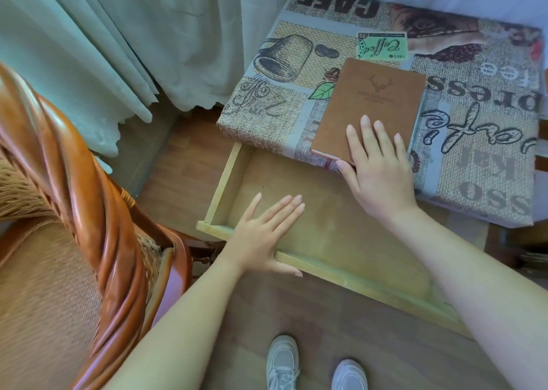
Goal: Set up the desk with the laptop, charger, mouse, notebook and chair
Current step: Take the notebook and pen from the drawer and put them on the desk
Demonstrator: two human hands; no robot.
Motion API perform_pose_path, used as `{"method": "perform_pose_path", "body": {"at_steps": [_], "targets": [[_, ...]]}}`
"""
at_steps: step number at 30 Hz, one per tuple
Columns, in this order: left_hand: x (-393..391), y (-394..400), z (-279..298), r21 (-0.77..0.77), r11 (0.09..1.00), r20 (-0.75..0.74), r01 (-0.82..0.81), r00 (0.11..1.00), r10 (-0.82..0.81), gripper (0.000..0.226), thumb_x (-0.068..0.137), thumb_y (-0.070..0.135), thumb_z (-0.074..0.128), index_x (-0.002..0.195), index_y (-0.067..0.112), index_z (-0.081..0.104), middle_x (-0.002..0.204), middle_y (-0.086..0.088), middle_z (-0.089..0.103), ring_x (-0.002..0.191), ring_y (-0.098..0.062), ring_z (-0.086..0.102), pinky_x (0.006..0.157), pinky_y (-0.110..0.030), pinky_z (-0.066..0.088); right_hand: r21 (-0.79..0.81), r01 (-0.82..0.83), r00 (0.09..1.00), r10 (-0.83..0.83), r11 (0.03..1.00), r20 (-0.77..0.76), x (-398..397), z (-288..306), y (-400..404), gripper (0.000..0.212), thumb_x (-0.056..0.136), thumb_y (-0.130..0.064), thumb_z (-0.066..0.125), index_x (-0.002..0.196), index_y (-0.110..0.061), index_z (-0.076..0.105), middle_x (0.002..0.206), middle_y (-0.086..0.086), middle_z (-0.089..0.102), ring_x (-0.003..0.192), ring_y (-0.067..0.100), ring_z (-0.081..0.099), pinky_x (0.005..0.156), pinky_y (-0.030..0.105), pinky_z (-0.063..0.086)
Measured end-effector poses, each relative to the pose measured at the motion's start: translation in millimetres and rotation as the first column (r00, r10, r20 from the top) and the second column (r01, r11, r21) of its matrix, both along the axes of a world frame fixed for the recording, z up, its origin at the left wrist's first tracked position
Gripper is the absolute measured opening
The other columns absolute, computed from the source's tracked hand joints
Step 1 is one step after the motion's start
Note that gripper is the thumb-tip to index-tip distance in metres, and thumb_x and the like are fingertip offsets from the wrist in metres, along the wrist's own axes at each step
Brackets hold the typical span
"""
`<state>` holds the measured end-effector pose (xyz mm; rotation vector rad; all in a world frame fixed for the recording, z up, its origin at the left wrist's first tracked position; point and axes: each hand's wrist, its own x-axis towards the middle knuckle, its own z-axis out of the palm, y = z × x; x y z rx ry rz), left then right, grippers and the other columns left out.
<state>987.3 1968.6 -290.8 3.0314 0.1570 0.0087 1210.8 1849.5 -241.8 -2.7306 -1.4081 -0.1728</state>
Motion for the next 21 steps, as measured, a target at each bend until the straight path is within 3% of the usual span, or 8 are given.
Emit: {"method": "perform_pose_path", "body": {"at_steps": [6,10,18,21], "targets": [[8.3,4.5,2.5,0.134,0.984,0.065,0.115,0.99,-0.124,0.11,0.071,0.088,0.036,0.146,0.007,0.035,0.156,-0.011,0.025,0.145,-0.021,0.021,0.11,-0.067,0.013,0.004,0.009,1.0,-0.009,1.0,0.007,0.0,-1.6,0.2,0.06,0.098,-0.049,0.022,0.144,-0.011,0.03,0.151,0.016,0.03,0.138,0.035,0.03,0.109,0.054,0.024],[20.5,10.5,20.7,0.187,0.974,0.107,0.13,0.983,-0.152,0.11,0.072,0.088,0.034,0.146,0.007,0.033,0.155,-0.014,0.025,0.145,-0.024,0.021,0.109,-0.068,0.013,0.007,0.015,1.0,-0.015,1.0,0.005,-0.7,-1.2,1.1,0.058,0.098,-0.047,0.025,0.143,-0.011,0.032,0.15,0.016,0.032,0.137,0.036,0.032,0.108,0.055,0.026],[62.3,25.3,40.6,0.224,0.968,0.129,-0.111,0.988,0.084,0.12,0.068,0.089,0.039,0.15,0.004,0.019,0.159,-0.01,0.013,0.147,-0.021,0.011,0.114,-0.061,0.011,0.015,0.012,0.999,-0.011,1.0,-0.041,-1.9,4.2,0.3,0.059,0.097,-0.047,0.025,0.143,-0.011,0.034,0.15,0.017,0.033,0.137,0.036,0.032,0.109,0.054,0.027],[82.2,25.8,44.2,0.239,0.963,0.155,-0.121,0.984,0.085,0.117,0.069,0.085,0.044,0.151,0.006,0.017,0.16,-0.009,0.013,0.148,-0.02,0.009,0.115,-0.059,0.009,0.017,0.008,0.998,-0.007,1.0,-0.058,-0.9,5.1,-0.4,0.059,0.097,-0.047,0.025,0.143,-0.011,0.033,0.151,0.017,0.031,0.138,0.035,0.03,0.109,0.054,0.026]]}}
